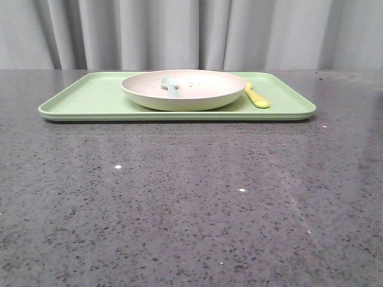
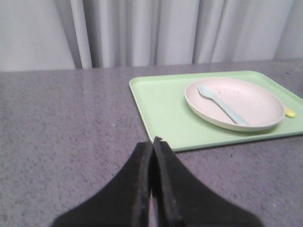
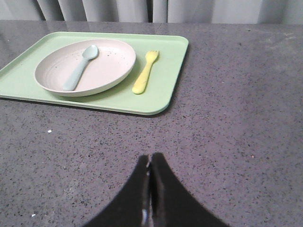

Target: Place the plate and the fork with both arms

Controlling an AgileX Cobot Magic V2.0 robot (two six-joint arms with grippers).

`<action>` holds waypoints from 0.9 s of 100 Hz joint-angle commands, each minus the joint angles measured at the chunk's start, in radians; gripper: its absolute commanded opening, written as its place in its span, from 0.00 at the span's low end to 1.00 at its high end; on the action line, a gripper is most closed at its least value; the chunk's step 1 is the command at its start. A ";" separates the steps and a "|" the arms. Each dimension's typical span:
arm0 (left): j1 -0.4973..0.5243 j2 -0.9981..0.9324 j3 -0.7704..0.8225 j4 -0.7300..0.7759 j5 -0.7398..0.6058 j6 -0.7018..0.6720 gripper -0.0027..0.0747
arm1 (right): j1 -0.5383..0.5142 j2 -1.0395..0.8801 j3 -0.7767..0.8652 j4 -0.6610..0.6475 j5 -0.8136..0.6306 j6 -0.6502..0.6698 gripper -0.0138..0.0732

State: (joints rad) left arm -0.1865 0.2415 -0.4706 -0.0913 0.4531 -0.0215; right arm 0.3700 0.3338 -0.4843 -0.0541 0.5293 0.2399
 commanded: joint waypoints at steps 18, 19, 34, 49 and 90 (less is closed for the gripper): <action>0.106 -0.032 0.109 0.007 -0.314 -0.012 0.01 | -0.007 0.004 -0.025 -0.009 -0.078 -0.007 0.08; 0.108 -0.035 0.115 0.007 -0.314 -0.012 0.01 | -0.007 0.004 -0.025 -0.009 -0.078 -0.007 0.08; 0.162 -0.085 0.192 0.007 -0.319 -0.012 0.01 | -0.007 0.004 -0.025 -0.009 -0.078 -0.007 0.08; 0.211 -0.138 0.279 0.016 -0.323 -0.012 0.01 | -0.007 0.004 -0.025 -0.009 -0.078 -0.007 0.08; 0.227 -0.277 0.484 0.014 -0.442 -0.012 0.01 | -0.007 0.006 -0.025 -0.009 -0.080 -0.007 0.08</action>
State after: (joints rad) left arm 0.0394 -0.0037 0.0000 -0.0751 0.0861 -0.0215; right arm 0.3700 0.3338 -0.4843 -0.0541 0.5293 0.2399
